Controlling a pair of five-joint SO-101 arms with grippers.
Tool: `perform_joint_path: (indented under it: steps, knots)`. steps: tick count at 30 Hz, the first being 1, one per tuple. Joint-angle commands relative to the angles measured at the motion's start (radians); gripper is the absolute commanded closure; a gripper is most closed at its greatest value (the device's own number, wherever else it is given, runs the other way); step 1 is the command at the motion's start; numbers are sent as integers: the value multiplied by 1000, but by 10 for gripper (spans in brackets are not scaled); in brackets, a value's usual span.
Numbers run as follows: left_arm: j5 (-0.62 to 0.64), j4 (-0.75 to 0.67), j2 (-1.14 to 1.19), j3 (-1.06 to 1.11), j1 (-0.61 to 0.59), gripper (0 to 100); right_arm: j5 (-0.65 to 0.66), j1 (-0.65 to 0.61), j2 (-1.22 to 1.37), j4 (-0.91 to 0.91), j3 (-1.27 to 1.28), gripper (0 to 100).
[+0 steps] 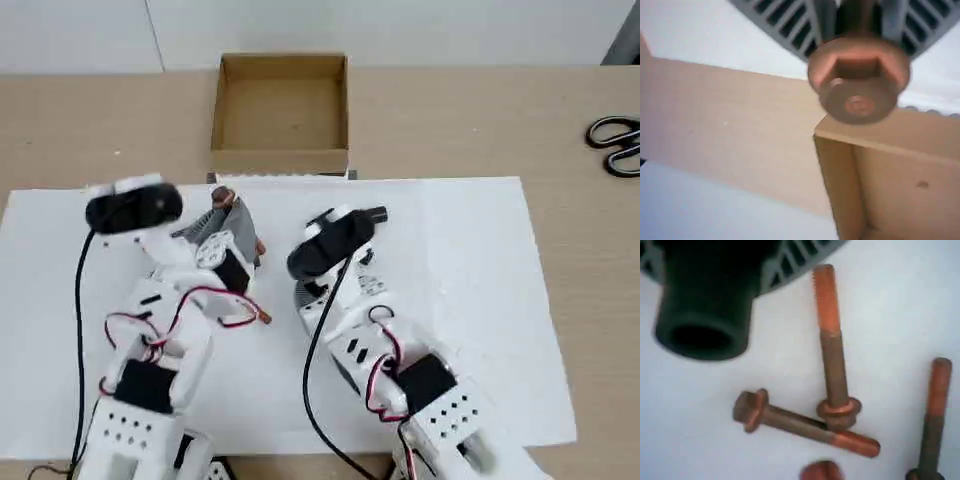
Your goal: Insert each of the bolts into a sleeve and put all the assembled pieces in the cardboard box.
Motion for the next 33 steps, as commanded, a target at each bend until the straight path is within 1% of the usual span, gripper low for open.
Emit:
perform_joint_path:
  steps: [1,4,7,14,17,21,26,33]
  knots:
    - [8,-29,-114,33,35,995,-3,-38,-19,-102,15,995]
    - [8,14,-170,53,78,995,-2,-51,-19,-142,38,995]
    - [9,60,-199,53,100,995,57,-62,-21,-154,49,995]
    - [9,64,-206,50,97,995,147,-61,-21,-208,77,995]
    - [9,64,-207,45,95,995,161,-59,-38,-225,103,995]
    - [9,64,-207,45,94,995,183,-68,-157,-223,169,995]
    - [55,64,-207,45,97,995,207,-73,-366,-211,267,995]
    - [72,66,-204,47,98,995,213,-79,-526,-71,292,995]
